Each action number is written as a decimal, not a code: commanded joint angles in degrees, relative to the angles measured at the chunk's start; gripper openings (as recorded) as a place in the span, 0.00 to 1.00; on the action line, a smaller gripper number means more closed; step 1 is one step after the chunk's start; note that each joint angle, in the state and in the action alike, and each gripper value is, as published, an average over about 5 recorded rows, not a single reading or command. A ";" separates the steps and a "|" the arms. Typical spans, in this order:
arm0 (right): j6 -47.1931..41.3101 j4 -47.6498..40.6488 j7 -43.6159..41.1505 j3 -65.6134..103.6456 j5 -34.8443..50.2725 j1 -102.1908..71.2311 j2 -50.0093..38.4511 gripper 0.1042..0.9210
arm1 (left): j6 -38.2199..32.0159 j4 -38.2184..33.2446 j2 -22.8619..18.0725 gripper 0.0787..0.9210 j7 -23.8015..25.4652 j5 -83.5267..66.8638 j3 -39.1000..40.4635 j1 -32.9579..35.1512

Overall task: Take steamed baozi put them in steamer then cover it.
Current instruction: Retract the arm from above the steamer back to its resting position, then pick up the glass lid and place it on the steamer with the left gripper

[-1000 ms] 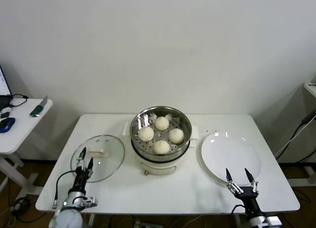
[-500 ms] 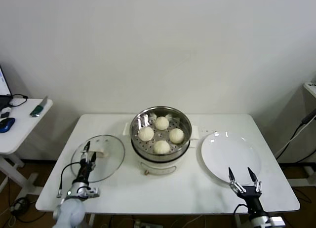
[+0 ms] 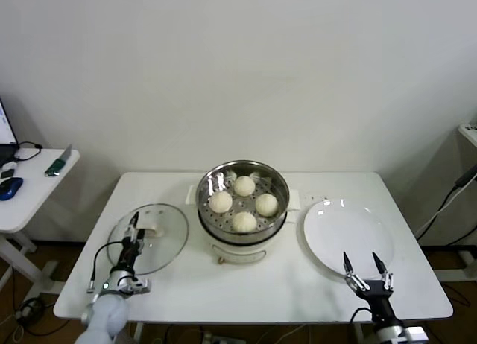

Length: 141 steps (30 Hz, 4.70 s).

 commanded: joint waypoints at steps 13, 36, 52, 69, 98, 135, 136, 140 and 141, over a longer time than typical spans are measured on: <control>-0.01 0.39 -0.07 -0.55 -1.36 0.42 0.89 0.88 | -2.35 2.25 -0.01 0.22 -0.18 1.03 -1.17 -0.73; -1.00 1.24 0.96 -0.26 -4.86 0.38 1.47 0.88 | 12.63 -27.16 11.50 0.07 14.13 -15.49 1.11 8.26; -1.90 1.63 1.20 -0.04 -7.61 0.60 0.85 0.88 | 35.02 -47.73 19.07 0.07 22.57 -24.95 7.39 8.99; -1.95 2.26 0.96 0.30 -8.24 0.56 -0.07 0.88 | 50.32 -49.30 16.21 0.07 34.34 -1.78 31.41 -3.70; -0.24 2.01 -1.04 1.35 -8.39 -1.06 -0.53 0.88 | 52.29 -34.26 -3.82 0.07 41.86 8.81 45.88 -17.75; 0.70 2.07 -1.43 1.78 -8.63 -1.15 0.24 0.88 | 52.29 -26.87 -8.63 0.07 32.17 5.76 43.71 -14.85; 0.68 2.12 -1.43 1.78 -8.66 -1.13 0.27 0.88 | 52.29 -26.70 -8.65 0.07 31.85 5.52 43.69 -14.84; 0.70 2.34 -1.45 1.84 -8.74 -1.16 0.30 0.88 | 52.29 -25.82 -8.55 0.07 30.51 4.66 43.71 -15.03; 0.72 2.37 -1.46 1.88 -8.74 -1.18 0.27 0.88 | 52.29 -25.66 -8.48 0.07 30.32 4.52 43.70 -15.08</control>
